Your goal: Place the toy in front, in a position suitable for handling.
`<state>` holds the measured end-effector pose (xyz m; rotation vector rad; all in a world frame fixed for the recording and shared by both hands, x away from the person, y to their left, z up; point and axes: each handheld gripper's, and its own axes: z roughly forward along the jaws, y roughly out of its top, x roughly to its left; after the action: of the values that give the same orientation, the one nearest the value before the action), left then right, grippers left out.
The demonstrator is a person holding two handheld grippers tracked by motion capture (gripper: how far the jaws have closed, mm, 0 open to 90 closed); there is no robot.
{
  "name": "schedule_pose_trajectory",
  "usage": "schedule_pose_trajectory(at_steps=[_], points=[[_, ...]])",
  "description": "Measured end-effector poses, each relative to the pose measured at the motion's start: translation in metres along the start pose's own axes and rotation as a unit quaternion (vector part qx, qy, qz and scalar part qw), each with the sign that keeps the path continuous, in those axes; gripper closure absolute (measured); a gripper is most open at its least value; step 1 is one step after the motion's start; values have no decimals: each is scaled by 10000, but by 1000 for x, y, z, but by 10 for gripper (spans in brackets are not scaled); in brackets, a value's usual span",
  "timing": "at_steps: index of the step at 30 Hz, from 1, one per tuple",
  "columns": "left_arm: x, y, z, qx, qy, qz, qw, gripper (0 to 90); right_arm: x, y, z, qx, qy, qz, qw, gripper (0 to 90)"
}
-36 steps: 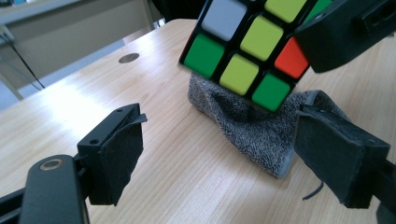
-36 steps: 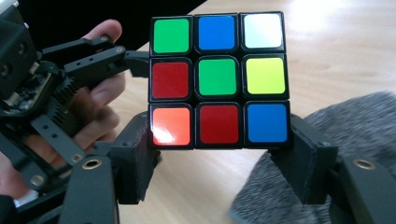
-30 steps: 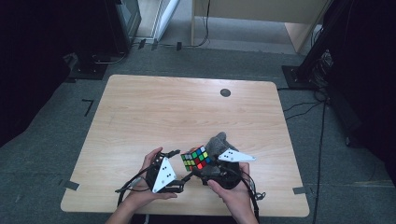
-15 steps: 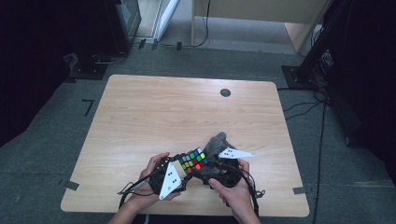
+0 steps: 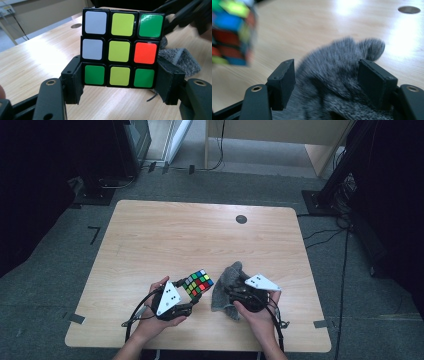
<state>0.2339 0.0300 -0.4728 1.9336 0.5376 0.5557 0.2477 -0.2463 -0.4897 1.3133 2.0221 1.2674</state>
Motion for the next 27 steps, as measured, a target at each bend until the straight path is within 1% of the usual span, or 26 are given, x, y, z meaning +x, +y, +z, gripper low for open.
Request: schedule_pose_trajectory(at_steps=[1,2,3,6,7,9,10,11,12,13,14,15,16,17,19,20,21,22,23,24,25,26,27], points=[[-1,0,0,20,-7,25,10000,344,0,-3,5,113,-59,-77,9999,306],[-2,0,1,38,-23,61,10000,344,1,-5,8,190,-57,-101,9998,302],[-3,0,2,48,-31,75,10000,344,1,-9,14,327,-83,-168,9993,299],[-3,-1,2,65,-54,94,9999,345,3,-16,23,692,-251,-281,9969,300],[-3,-1,1,67,-58,85,9999,345,2,-18,24,761,-317,-301,9961,301],[-2,-1,1,50,-67,62,9999,344,2,-19,25,789,-388,-290,9957,323],[-2,-1,1,49,-76,60,9999,345,2,-19,24,801,-418,-266,9956,376],[-1,-1,0,35,-88,44,9999,345,0,-19,23,776,-474,-262,9955,461],[-1,-1,0,25,-107,32,9999,345,-2,-20,22,772,-464,-276,9955,539],[-1,0,0,23,-114,31,9999,345,-6,-20,20,742,-372,-216,9963,617],[-2,0,0,24,-124,28,9999,345,-10,-20,19,732,-279,-107,9969,676],[-2,0,1,26,-131,29,9999,345,-18,-19,15,725,-93,186,9972,716],[-2,-1,1,43,-144,34,9999,345,-23,-18,12,683,22,386,9969,736],[-3,-1,1,57,-158,49,9998,345,-25,-17,7,572,98,472,9972,746],[-4,-2,3,95,-189,80,9997,345,-25,-10,-5,236,386,556,9974,753],[-4,-2,3,95,-189,80,9997,345,-23,-5,-12,8,562,540,9970,753],[-5,-3,5,148,-248,97,9995,345,-18,1,-19,-219,732,484,9959,753],[-7,-3,6,161,-279,107,9994,345,-12,7,-27,-438,913,394,9941,753],[-8,-3,7,188,-296,144,9993,345,-5,14,-34,-640,1093,264,9916,752],[-10,-3,8,207,-316,186,9991,345,1,18,-39,-755,1221,198,9894,752],[-13,-3,9,219,-351,243,9988,345,9,23,-45,-893,1390,115,9862,751],[-13,-3,9,219,-351,243,9988,345,9,23,-45,-893,1390,115,9862,751],[-18,-1,9,202,-438,312,9983,345,26,30,-52,-1046,1643,-143,9807,749]])
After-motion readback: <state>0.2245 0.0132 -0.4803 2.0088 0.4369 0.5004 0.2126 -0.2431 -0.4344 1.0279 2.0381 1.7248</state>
